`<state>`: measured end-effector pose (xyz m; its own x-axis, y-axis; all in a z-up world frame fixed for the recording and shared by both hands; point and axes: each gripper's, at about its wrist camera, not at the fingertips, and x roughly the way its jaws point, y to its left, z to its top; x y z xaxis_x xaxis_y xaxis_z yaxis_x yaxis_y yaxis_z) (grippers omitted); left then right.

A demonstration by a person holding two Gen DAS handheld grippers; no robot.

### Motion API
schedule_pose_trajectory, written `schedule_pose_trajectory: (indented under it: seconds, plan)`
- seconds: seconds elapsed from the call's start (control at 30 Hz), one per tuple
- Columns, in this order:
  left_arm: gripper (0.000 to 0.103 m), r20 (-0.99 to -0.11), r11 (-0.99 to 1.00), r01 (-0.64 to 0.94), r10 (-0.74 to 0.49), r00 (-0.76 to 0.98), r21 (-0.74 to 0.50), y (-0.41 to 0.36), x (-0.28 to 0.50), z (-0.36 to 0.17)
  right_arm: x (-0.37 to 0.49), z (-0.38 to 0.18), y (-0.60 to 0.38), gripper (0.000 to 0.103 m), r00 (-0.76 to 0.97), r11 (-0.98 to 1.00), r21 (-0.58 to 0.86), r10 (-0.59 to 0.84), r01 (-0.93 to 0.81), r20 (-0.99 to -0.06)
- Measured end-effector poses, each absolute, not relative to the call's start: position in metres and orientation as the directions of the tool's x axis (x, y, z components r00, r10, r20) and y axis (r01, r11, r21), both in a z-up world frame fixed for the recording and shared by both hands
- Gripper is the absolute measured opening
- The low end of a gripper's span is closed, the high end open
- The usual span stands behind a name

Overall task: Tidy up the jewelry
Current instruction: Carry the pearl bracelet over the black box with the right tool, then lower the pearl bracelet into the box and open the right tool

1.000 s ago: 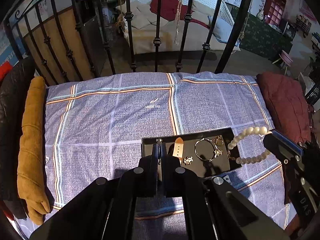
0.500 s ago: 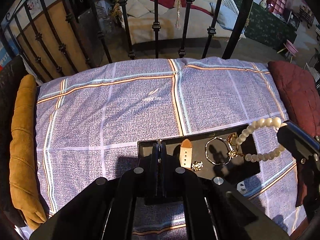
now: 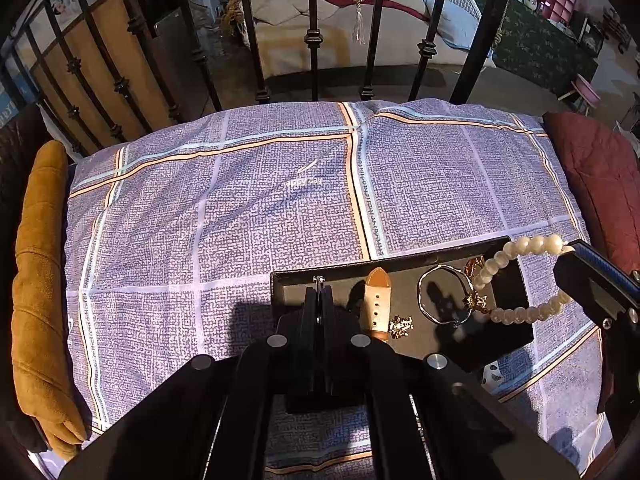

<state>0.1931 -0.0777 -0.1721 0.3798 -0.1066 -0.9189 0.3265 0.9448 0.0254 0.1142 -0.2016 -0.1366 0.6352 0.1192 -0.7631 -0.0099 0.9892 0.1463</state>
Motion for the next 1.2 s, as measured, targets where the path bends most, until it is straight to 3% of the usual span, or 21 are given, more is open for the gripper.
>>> schedule_pose_trajectory:
  seconds: [0.47, 0.53, 0.6, 0.63, 0.8, 0.93, 1.2]
  plan:
    - [0.005, -0.919, 0.942, 0.332, -0.097, 0.382, 0.039, -0.080, 0.193, -0.173, 0.116, -0.142, -0.199, 0.011, 0.623, 0.992, 0.129, 0.103, -0.004, -0.775]
    - [0.024, -0.919, 0.943, 0.330, -0.094, 0.383, 0.041, -0.079, 0.193, -0.172, 0.117, -0.144, -0.199, 0.011, 0.612, 0.992, 0.126, 0.098, 0.002, -0.784]
    - [0.064, -0.910, 0.948, 0.312, -0.075, 0.408, 0.062, -0.078, 0.192, -0.169, 0.116, -0.144, -0.200, 0.021, 0.613, 0.993, 0.120, 0.088, 0.011, -0.786]
    - [0.066, -0.901, 0.948, 0.310, -0.075, 0.427, 0.068, -0.078, 0.191, -0.166, 0.116, -0.144, -0.201, 0.024, 0.613, 0.992, 0.123, 0.088, 0.015, -0.785]
    - [0.066, -0.895, 0.954, 0.294, -0.077, 0.439, 0.062, -0.066, 0.185, -0.158, 0.102, -0.143, -0.216, 0.025, 0.625, 0.991, 0.119, 0.054, 0.061, -0.779]
    - [0.066, -0.902, 0.959, 0.281, -0.162, 0.400, -0.047, -0.048, 0.158, -0.160, 0.074, -0.155, -0.235, 0.024, 0.605, 0.986, 0.121, 0.025, 0.119, -0.796]
    - [0.065, -0.937, 0.916, 0.389, -0.221, 0.271, -0.103, -0.077, 0.100, -0.206, 0.042, -0.206, -0.232, 0.024, 0.499, 0.984, 0.143, 0.069, 0.110, -0.864]
